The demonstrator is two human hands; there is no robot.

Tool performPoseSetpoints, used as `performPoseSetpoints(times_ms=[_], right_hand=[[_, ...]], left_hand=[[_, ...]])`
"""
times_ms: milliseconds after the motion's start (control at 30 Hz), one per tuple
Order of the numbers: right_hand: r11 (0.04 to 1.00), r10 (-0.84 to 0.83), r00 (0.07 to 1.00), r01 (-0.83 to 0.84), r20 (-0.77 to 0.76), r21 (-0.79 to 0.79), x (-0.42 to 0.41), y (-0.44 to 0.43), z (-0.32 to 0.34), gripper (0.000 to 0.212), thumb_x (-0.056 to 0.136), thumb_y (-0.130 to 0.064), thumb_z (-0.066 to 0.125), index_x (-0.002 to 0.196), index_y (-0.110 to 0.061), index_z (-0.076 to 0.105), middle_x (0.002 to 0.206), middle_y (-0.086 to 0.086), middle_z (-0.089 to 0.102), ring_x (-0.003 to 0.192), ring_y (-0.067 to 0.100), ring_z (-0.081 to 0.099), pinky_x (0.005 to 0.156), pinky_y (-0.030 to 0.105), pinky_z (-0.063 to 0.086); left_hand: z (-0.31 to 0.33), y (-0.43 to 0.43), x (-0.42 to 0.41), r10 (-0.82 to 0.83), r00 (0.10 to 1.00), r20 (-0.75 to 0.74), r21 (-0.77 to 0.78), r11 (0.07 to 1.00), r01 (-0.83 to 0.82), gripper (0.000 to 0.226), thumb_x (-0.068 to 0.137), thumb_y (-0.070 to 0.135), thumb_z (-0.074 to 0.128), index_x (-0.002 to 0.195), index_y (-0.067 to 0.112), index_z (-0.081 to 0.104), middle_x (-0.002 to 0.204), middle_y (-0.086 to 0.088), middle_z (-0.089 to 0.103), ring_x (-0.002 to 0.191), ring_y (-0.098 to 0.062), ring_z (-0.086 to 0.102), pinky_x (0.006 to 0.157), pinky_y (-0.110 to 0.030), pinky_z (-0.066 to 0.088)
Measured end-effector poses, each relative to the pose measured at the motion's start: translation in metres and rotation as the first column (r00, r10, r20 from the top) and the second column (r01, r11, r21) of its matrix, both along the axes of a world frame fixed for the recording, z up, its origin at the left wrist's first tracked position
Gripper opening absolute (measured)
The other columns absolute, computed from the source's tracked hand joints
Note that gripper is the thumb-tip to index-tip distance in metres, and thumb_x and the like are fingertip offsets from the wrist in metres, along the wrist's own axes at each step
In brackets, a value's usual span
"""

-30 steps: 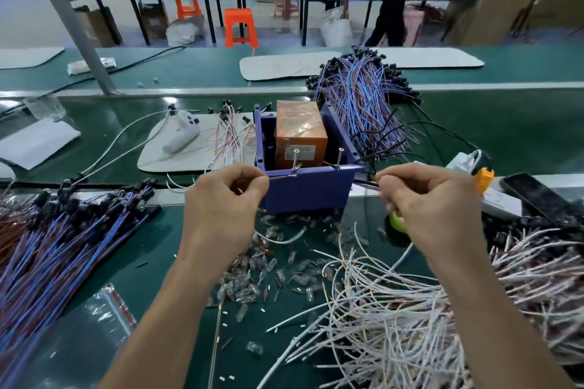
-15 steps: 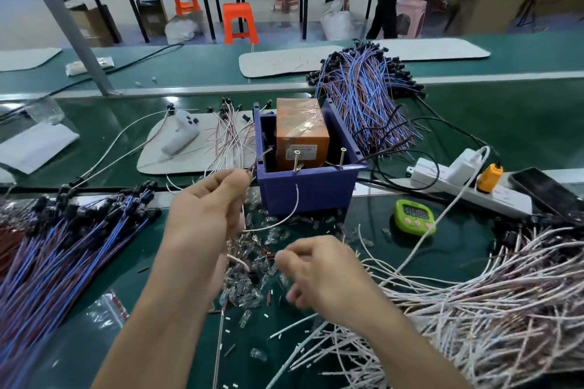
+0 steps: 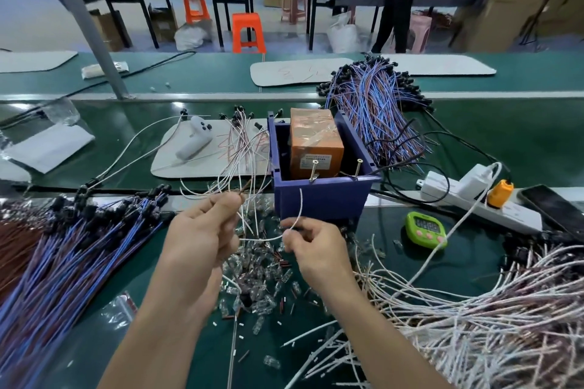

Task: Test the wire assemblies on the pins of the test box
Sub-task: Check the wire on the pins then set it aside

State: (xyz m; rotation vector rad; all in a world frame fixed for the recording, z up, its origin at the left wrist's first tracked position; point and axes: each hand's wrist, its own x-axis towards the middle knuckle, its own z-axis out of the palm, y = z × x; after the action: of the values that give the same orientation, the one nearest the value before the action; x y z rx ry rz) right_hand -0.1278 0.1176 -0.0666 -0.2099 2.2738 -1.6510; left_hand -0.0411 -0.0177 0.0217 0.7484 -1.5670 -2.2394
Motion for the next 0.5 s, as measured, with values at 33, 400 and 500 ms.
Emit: performPoseSetpoints(times_ms=[33, 400, 500], right_hand=[[0.999, 0.003, 1.0, -0.004, -0.017, -0.042, 0.003, -0.001, 0.002, 0.015, 0.097, -0.025, 0.065, 0.091, -0.028, 0.077, 0.065, -0.002, 0.067, 0.051, 0.008, 0.046, 0.051, 0.029, 0.039], [0.976, 0.098, 0.989, -0.117, -0.108, -0.184, 0.017, 0.06, 0.049, 0.034, 0.105, -0.009, 0.053, 0.104, -0.034, 0.075, 0.084, 0.006, 0.077, 0.074, 0.023, 0.074, 0.073, 0.035, 0.062], [0.978, -0.091, 0.974, 0.049, -0.205, -0.202, 0.006, 0.079, 0.056, 0.03, 0.102, -0.006, 0.058, 0.111, -0.034, 0.062, 0.077, 0.006, 0.077, 0.061, 0.024, 0.07, 0.058, 0.029, 0.058]], left_hand=[[-0.002, -0.002, 0.001, 0.004, 1.0, -0.002, 0.0, 1.0, -0.004, 0.046, 0.096, 0.019, 0.065, 0.05, 0.023, 0.064, 0.049, 0.007, 0.036, 0.045, -0.009, 0.024, 0.053, -0.026, 0.025], [-0.014, -0.014, -0.01, 0.09, 0.996, 0.005, -0.683, 0.728, -0.062, 0.02, 0.085, 0.029, 0.082, 0.079, 0.048, 0.077, 0.069, 0.009, 0.074, 0.066, -0.02, 0.068, 0.062, -0.031, 0.058], [-0.009, -0.005, -0.021, 0.051, 0.997, 0.054, -0.765, 0.644, 0.009, 0.019, 0.084, 0.033, 0.082, 0.079, 0.05, 0.076, 0.063, 0.015, 0.071, 0.052, -0.01, 0.062, 0.049, -0.024, 0.052]])
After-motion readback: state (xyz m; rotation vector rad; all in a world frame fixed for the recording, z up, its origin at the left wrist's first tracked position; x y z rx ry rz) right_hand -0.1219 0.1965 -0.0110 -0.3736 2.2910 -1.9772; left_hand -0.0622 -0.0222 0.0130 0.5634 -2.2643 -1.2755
